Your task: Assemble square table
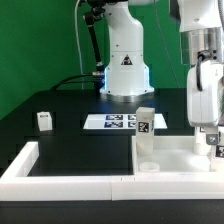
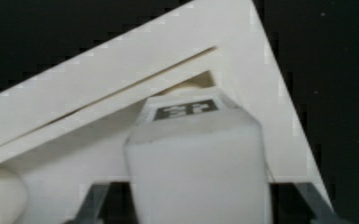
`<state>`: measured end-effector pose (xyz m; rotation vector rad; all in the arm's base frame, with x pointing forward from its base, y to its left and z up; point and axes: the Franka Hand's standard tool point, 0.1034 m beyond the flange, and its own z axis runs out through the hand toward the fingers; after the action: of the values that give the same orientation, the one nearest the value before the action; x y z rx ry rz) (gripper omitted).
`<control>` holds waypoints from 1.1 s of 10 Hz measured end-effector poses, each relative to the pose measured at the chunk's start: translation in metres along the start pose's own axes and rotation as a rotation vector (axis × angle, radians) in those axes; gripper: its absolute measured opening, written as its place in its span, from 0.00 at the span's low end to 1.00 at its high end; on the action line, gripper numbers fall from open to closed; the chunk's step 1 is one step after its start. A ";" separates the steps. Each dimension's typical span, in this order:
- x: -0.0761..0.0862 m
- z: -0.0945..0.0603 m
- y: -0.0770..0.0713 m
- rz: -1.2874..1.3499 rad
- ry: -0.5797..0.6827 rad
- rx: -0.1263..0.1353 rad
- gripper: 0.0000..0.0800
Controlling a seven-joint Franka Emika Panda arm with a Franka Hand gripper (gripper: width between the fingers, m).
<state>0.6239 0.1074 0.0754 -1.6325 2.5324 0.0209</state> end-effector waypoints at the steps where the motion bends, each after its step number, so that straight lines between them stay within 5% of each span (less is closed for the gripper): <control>1: 0.000 0.000 0.000 0.003 -0.001 0.001 0.37; 2: 0.000 0.001 0.000 -0.023 -0.002 0.000 0.38; 4: 0.000 0.001 0.000 -0.029 -0.002 0.000 0.73; 5: 0.007 -0.006 -0.003 -0.122 -0.011 0.008 0.79; 8: 0.043 -0.037 -0.014 -0.203 -0.037 0.035 0.81; 11: 0.043 -0.035 -0.012 -0.206 -0.035 0.033 0.81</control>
Offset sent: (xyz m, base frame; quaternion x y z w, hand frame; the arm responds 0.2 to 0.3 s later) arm 0.0000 0.0000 0.0000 0.0000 0.0000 0.0000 1.0000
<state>0.6143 0.0609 0.1061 -1.8540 2.3140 -0.0116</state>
